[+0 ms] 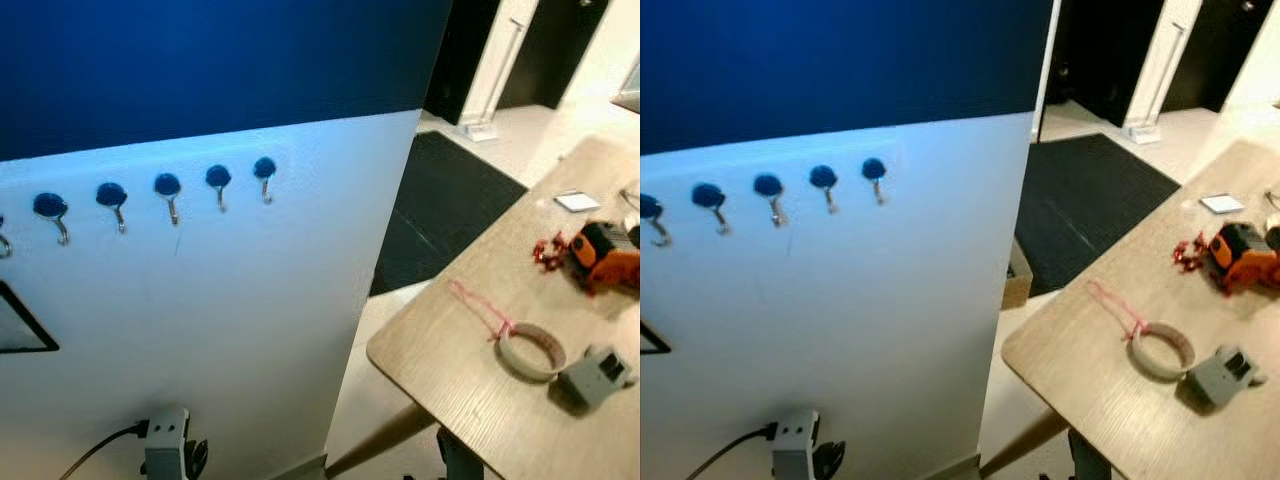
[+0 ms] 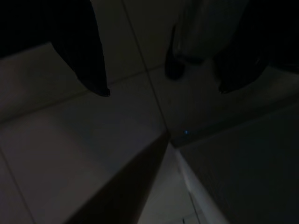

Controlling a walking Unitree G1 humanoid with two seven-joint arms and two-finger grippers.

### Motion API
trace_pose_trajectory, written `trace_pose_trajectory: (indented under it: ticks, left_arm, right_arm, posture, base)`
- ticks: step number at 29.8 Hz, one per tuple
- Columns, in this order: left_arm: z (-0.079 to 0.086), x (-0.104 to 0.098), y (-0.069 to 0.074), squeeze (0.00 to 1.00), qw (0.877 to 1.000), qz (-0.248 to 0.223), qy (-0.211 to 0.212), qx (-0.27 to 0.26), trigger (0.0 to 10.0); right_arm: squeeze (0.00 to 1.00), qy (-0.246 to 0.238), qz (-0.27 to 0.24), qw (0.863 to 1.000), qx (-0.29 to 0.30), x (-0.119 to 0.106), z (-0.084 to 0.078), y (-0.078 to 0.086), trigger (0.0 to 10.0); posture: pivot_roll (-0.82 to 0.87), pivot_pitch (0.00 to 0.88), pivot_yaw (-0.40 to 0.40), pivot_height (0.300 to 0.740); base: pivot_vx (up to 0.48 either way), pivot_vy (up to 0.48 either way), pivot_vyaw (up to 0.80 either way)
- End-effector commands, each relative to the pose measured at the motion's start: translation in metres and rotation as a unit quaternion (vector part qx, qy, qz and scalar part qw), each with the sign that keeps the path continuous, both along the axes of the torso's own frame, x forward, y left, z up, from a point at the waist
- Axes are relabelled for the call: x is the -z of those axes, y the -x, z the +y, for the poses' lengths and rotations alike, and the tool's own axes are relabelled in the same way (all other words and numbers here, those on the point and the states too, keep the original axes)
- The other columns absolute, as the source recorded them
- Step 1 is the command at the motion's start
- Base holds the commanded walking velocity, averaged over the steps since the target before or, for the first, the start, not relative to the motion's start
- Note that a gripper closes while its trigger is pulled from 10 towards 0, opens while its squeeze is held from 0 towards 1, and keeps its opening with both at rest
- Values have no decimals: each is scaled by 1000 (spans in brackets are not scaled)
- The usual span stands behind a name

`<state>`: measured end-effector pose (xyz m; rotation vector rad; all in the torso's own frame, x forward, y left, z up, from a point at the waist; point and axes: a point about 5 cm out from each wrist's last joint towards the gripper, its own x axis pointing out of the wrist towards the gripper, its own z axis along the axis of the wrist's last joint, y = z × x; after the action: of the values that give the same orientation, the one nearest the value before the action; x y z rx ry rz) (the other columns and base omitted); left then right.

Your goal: Hang keys on a hook

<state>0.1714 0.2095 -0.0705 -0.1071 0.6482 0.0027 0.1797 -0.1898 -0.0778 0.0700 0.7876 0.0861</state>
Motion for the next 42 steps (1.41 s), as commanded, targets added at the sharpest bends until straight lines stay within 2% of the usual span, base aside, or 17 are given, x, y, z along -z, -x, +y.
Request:
trace_pose_trajectory:
  ticks: [1,8,15,23,42]
  left_arm:
    - [3,0,1,0,1000,6,-8,-2,10000]
    - [6,0,1,0,1000,8,-9,0,10000]
    - [5,1,0,0,1000,22,-12,12,10000]
    - [2,1,-1,0,1000,15,-9,20,10000]
    - [3,-1,-5,0,1000,13,-5,15,10000]
  right_arm:
    - [0,7,15,1000,3,4,-2,8,10000]
    - [0,7,19,1000,1,5,1,9,10000]
    - [0,5,17,1000,3,5,-2,9,10000]
    - [0,4,14,1000,6,4,-3,8,10000]
    - [0,1,15,1000,6,3,4,4,10000]
  posture:
    - [13,50,-39,740]
    - [15,50,-40,740]
    - [17,56,-38,740]
    - [19,60,-36,740]
    - [23,64,-36,740]
  base:
    - [0,0,0]
    - [0,0,0]
    - [0,0,0]
    - [0,0,0]
    - [-353,0,0]
